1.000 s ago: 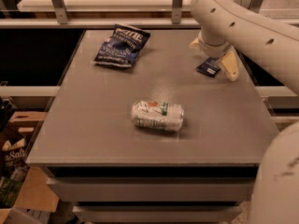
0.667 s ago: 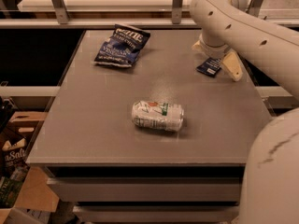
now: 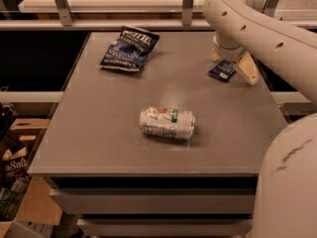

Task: Move rxbar blueberry near 7up can

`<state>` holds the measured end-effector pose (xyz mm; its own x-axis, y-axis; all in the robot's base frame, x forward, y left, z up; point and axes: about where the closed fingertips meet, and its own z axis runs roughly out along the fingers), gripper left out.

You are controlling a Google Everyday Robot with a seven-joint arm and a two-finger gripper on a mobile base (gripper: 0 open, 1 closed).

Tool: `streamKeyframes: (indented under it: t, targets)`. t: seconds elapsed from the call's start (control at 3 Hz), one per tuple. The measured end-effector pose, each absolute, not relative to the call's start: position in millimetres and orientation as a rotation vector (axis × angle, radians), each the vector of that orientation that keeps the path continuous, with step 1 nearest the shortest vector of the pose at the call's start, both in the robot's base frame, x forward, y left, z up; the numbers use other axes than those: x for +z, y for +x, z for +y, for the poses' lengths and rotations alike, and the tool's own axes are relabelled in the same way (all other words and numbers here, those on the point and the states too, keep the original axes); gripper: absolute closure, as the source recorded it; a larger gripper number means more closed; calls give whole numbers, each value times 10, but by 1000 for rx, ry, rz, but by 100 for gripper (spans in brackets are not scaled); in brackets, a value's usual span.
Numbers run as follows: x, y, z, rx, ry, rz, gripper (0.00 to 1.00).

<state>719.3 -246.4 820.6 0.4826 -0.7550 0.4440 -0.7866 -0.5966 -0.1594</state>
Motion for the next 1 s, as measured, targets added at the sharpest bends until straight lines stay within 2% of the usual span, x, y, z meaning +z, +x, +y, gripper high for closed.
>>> streamKeyframes:
  t: [0.67, 1.0]
  targets:
    - [8343, 7193, -2464, 741, 2648, -1379, 88]
    - [8380, 7193, -2463, 741, 2649, -1379, 100]
